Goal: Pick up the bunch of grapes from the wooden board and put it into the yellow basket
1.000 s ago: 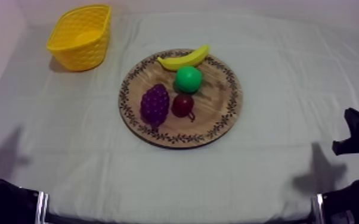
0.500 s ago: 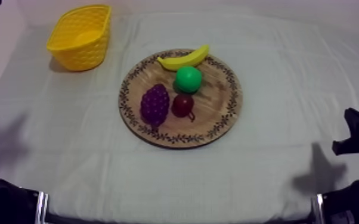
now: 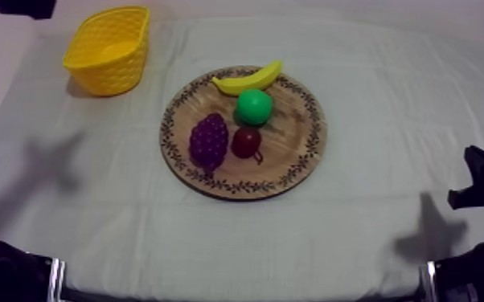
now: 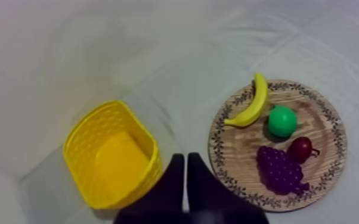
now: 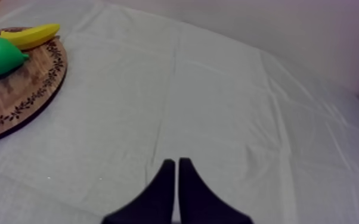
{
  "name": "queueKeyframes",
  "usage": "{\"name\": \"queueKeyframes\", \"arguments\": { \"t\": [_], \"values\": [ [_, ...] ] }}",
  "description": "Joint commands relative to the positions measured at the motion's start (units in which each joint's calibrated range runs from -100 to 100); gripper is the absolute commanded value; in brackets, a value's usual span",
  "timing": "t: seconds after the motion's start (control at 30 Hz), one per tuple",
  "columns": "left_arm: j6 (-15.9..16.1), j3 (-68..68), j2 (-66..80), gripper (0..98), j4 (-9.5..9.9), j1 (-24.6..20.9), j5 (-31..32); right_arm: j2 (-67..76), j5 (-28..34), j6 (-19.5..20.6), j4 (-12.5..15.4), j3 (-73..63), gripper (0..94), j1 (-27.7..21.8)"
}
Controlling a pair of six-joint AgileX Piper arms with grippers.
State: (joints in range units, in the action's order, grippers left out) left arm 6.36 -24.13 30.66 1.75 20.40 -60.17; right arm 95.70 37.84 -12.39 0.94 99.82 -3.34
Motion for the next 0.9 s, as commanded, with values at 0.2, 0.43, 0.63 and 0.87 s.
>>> {"name": "queueKeyframes", "arguments": {
  "t": [0.2, 0.43, 0.63, 0.87],
  "values": [
    [1.10, 3.20, -10.02, 0.0, -0.22, 1.86, 0.05, -0.03, -0.01, 0.01, 0.02, -0.04, 0.3, -0.02],
    [1.46, 6.21, -17.53, 0.0, -0.29, 3.96, 1.45, -0.03, -0.01, 0.01, 0.02, -0.04, 0.3, -0.02],
    [1.47, 9.52, -24.25, 0.0, -0.25, 6.07, 1.67, -0.03, -0.01, 0.01, 0.02, -0.04, 0.3, -0.02],
    [0.81, 12.04, -30.47, 0.0, -0.16, 8.09, 1.98, -0.03, -0.01, 0.01, 0.02, -0.04, 0.3, -0.02]
  ]
}}
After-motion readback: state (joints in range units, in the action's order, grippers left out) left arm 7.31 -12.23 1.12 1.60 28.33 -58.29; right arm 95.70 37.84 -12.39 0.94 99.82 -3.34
